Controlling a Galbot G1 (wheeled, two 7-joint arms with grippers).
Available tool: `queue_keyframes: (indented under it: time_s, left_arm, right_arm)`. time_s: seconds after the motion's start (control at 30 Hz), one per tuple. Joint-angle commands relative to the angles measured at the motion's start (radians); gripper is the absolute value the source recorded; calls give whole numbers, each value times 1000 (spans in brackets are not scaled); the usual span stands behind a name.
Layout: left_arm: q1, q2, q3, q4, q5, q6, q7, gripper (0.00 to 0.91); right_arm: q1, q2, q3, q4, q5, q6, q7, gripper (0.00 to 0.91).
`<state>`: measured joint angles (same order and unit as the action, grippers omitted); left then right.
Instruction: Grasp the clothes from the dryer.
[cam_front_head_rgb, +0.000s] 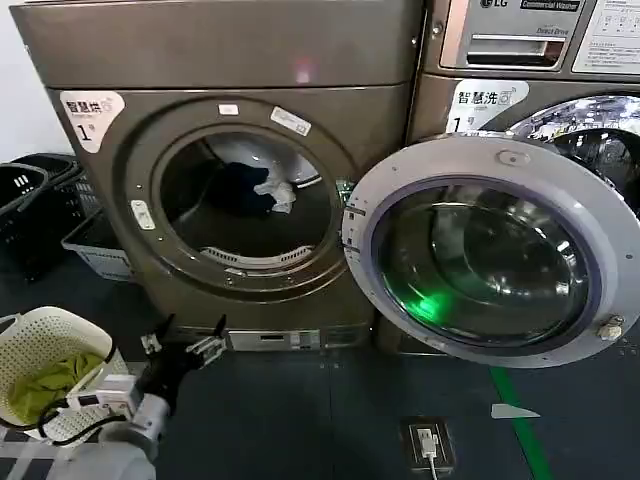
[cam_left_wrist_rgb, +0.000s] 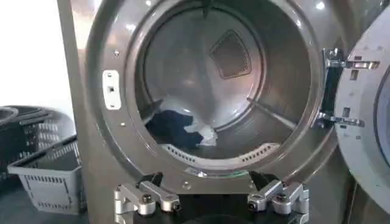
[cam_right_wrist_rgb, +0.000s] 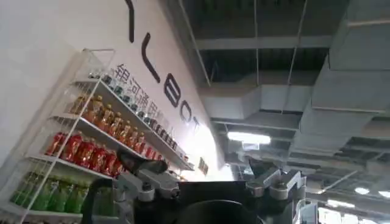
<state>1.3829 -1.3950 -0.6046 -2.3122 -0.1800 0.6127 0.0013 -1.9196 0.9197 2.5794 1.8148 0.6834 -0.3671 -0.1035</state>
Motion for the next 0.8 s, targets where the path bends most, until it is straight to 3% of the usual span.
queue_keyframes:
  time_s: [0.03, 0.8]
  left_arm:
    - [-20, 9, 8, 11, -1, 1, 1, 907]
    - [-31, 21, 8, 9, -8, 2, 4, 907]
  right_arm:
    - [-1, 0, 3, 0, 1, 3, 1, 907]
    - [-13, 1, 2, 2, 20, 49, 4, 907]
